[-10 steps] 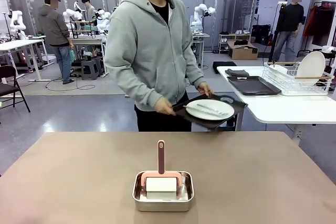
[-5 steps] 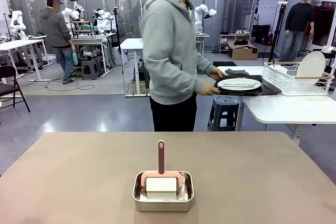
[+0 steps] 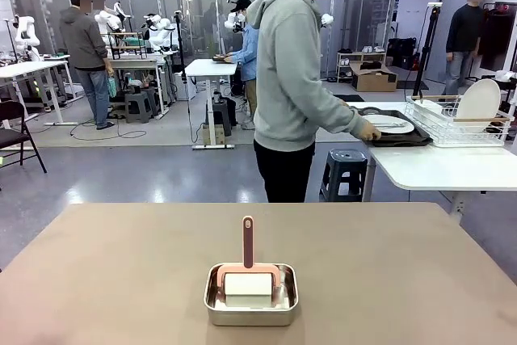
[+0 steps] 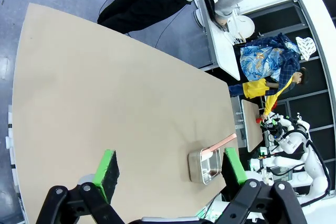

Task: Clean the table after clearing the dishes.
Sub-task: When the right (or left) Handle tray is removed, use the right hand (or left hand) to clean the right (or left) side of the table with the Lint Roller.

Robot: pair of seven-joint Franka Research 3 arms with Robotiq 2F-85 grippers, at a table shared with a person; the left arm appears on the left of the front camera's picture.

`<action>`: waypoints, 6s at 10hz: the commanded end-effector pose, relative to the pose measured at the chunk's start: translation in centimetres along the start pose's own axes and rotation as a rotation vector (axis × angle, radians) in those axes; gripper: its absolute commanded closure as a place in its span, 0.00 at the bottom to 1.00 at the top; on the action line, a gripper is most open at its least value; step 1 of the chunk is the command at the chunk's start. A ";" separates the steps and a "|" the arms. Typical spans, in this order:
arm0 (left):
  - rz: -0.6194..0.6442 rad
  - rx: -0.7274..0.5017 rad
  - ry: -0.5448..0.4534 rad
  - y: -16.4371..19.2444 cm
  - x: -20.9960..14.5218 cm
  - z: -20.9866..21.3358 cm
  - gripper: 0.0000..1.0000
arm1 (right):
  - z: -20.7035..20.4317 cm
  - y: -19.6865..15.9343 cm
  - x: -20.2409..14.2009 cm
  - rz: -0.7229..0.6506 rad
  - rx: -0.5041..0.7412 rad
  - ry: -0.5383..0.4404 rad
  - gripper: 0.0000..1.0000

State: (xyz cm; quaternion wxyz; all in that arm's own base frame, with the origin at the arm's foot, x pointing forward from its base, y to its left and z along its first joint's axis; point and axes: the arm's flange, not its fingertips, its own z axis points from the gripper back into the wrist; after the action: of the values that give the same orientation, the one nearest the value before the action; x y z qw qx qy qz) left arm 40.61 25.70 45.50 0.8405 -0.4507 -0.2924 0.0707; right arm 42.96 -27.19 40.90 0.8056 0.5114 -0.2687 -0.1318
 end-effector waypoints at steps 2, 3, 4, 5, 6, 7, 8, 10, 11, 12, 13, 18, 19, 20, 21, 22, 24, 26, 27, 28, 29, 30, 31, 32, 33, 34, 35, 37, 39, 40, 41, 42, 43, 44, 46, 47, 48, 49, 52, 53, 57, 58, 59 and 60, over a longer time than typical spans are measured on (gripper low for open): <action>-0.005 -0.002 0.002 0.0 0.3 0.3 0.00 | 0.1 0.3 -0.2 0.001 0.005 0.000 0.00; -0.005 -0.002 0.002 0.0 0.3 0.3 0.00 | 0.1 0.3 -0.2 0.001 0.005 0.000 0.00; -0.005 -0.002 0.002 0.0 0.3 0.3 0.00 | 0.0 0.0 0.0 0.000 0.000 0.000 0.00; -0.005 -0.002 0.002 0.0 0.3 0.3 0.00 | -0.5 1.6 0.7 0.084 -0.026 0.020 0.00; -0.005 -0.002 0.002 0.0 0.3 0.3 0.00 | -1.0 3.5 1.3 0.155 -0.080 0.019 0.00; -0.005 -0.002 0.002 0.0 0.3 0.3 0.00 | -1.9 5.5 1.6 0.232 -0.110 0.054 0.00; -0.005 -0.002 0.002 0.0 0.3 0.3 0.00 | -3.1 7.5 1.6 0.313 -0.123 0.112 0.00; -0.005 -0.002 0.002 0.0 0.3 0.3 0.00 | -6.8 13.2 1.2 0.509 -0.149 0.224 0.00; -0.005 -0.002 0.002 0.0 0.3 0.3 0.00 | -8.8 15.7 0.7 0.605 -0.182 0.274 0.00; -0.005 -0.002 0.002 0.0 0.3 0.3 0.00 | -10.7 17.9 0.1 0.691 -0.183 0.325 0.00; -0.005 -0.002 0.002 0.0 0.3 0.3 0.00 | -13.4 20.2 -0.8 0.775 -0.182 0.400 0.00; -0.005 -0.002 0.002 0.0 0.3 0.3 0.00 | -30.4 26.8 -10.9 1.179 -0.203 0.758 0.00; -0.005 -0.002 0.002 0.0 0.3 0.3 0.00 | -32.6 26.8 -12.7 1.224 -0.225 0.817 0.00; -0.005 -0.002 0.002 0.0 0.3 0.3 0.00 | -34.3 26.8 -14.1 1.247 -0.228 0.859 0.00; -0.005 -0.002 0.002 0.0 0.3 0.3 0.00 | -35.5 26.7 -15.4 1.260 -0.238 0.897 0.00; -0.005 -0.002 0.002 0.0 0.3 0.3 0.00 | -36.0 26.1 -16.1 1.282 -0.267 0.918 0.00; -0.005 -0.002 0.002 0.0 0.3 0.3 0.00 | -35.5 27.1 -15.4 1.227 -0.209 0.888 0.00; -0.005 -0.002 0.002 0.0 0.3 0.3 0.00 | -35.5 27.1 -15.4 1.227 -0.209 0.888 0.00; -0.005 -0.002 0.002 0.0 0.3 0.3 0.00 | -35.5 27.1 -15.4 1.227 -0.209 0.888 0.00; -0.005 -0.002 0.002 0.0 0.3 0.3 0.00 | -35.5 27.1 -15.4 1.227 -0.209 0.888 0.00; -0.005 -0.002 0.002 0.0 0.3 0.3 0.00 | -35.7 26.8 -15.2 1.240 -0.224 0.892 0.00; -0.005 -0.002 0.002 0.0 0.3 0.3 0.00 | -37.3 28.3 -15.0 1.325 -0.216 1.003 0.00; -0.005 -0.002 0.002 0.0 0.3 0.3 0.00 | -40.1 29.2 -15.4 1.344 -0.188 1.119 0.00; -0.005 -0.002 0.002 0.0 0.3 0.3 0.00 | -42.8 29.7 -16.3 1.370 -0.108 1.191 0.00; -0.005 -0.002 0.002 0.0 0.3 0.3 0.00 | -45.4 29.9 -17.5 1.394 -0.079 1.255 0.00; -0.005 -0.002 0.002 0.0 0.3 0.3 0.00 | -47.7 30.0 -18.6 1.397 -0.092 1.309 0.00; -0.005 -0.002 0.002 0.0 0.3 0.3 0.00 | -49.4 30.0 -20.1 1.414 -0.108 1.361 0.00; -0.005 -0.002 0.002 0.0 0.3 0.3 0.00 | -51.3 30.2 -22.6 1.442 -0.126 1.396 0.00; -0.005 -0.002 0.002 0.0 0.3 0.3 0.00 | -52.9 30.2 -24.4 1.444 -0.159 1.450 0.00; -0.005 -0.002 0.002 0.0 0.3 0.3 0.00 | -53.4 30.3 -25.0 1.442 -0.160 1.467 0.00; -0.005 -0.002 0.002 0.0 0.3 0.3 0.00 | -53.9 30.7 -25.5 1.443 -0.168 1.463 0.00; -0.005 -0.002 0.002 0.0 0.3 0.3 0.00 | -54.4 30.8 -26.2 1.447 -0.196 1.469 0.00; -0.005 -0.002 0.002 0.0 0.3 0.3 0.00 | -54.8 30.8 -26.8 1.453 -0.223 1.464 0.00; -0.005 -0.002 0.002 0.0 0.3 0.3 0.00 | -55.2 30.8 -27.3 1.453 -0.241 1.467 0.00; -0.005 -0.002 0.002 0.0 0.3 0.3 0.00 | -55.8 30.8 -27.9 1.454 -0.242 1.480 0.00; -0.005 -0.002 0.002 0.0 0.3 0.3 0.00 | -56.1 30.9 -28.0 1.450 -0.237 1.486 0.00; -0.005 -0.002 0.002 0.0 0.3 0.3 0.00 | -56.4 31.0 -28.2 1.454 -0.241 1.507 0.00; -0.005 -0.002 0.002 0.0 0.3 0.3 0.00 | -56.7 30.9 -28.4 1.448 -0.244 1.522 0.00; -0.005 -0.002 0.002 0.0 0.3 0.3 0.00 | -57.1 30.9 -28.8 1.453 -0.236 1.529 0.27; -0.005 -0.002 0.002 0.0 0.3 0.3 0.00 | -57.1 30.9 -28.8 1.447 -0.234 1.529 0.37; -0.005 -0.002 0.002 0.0 0.3 0.3 0.00 | -57.3 31.1 -28.4 1.438 -0.237 1.511 0.76; -0.005 -0.002 0.002 0.0 0.3 0.3 0.00 | -57.2 31.2 -28.4 1.438 -0.239 1.515 0.84; -0.005 -0.002 0.002 0.0 0.3 0.3 0.00 | -57.1 31.2 -28.3 1.435 -0.242 1.519 0.95; -0.005 -0.002 0.002 0.0 0.3 0.3 0.00 | -57.1 31.3 -28.2 1.433 -0.244 1.521 1.00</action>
State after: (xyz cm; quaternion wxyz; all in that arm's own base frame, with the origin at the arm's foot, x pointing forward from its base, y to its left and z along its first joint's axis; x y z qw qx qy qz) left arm 40.62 25.78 45.50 0.8405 -0.4504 -0.2925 0.0711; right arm 50.38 43.03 41.11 0.6910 0.1081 0.0770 0.7105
